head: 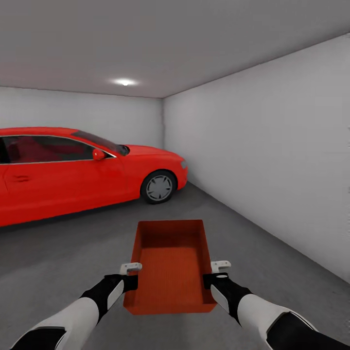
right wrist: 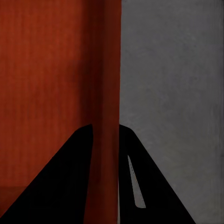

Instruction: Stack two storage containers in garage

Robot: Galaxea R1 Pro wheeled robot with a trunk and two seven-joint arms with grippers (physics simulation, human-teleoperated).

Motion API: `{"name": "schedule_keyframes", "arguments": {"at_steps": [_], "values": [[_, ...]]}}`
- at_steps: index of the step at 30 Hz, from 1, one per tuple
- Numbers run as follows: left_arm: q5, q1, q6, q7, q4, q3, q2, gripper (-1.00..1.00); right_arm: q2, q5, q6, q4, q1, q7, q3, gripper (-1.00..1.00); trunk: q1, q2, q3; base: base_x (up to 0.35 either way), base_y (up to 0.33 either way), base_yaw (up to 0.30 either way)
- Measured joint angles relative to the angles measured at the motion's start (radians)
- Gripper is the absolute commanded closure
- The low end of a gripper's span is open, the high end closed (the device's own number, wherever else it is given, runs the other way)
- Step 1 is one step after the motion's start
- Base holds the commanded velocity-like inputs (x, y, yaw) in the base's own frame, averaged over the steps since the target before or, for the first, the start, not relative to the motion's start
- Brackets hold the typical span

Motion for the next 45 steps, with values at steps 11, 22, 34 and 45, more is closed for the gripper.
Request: {"name": "schedule_keyframes", "arguments": {"at_steps": [11,22,34,45], "values": [[0.000,0.000,0.000,0.000,0.000,0.000,0.000,1.00,0.000,0.000,0.000,0.000,0.000,0.000,0.000,1.00,0.000,0.000,0.000,0.322,0.000,-0.248],[0.000,0.000,0.000,0.000,0.000,0.000,0.000,1.00,0.000,0.000,0.000,0.000,0.000,0.000,0.000,1.00,0.000,0.000,0.000,0.322,0.000,-0.248],[0.000,0.000,0.000,0.000,0.000,0.000,0.000,1.00,0.000,0.000,0.000,0.000,0.000,0.000,0.000,1.00,0.000,0.000,0.000,0.322,0.000,-0.248],[0.000,0.000,0.000,0.000,0.000,0.000,0.000,1.00,0.000,0.000,0.000,0.000,0.000,0.000,0.000,1.00,0.000,0.000,0.000,0.322,0.000,-0.248]]}}
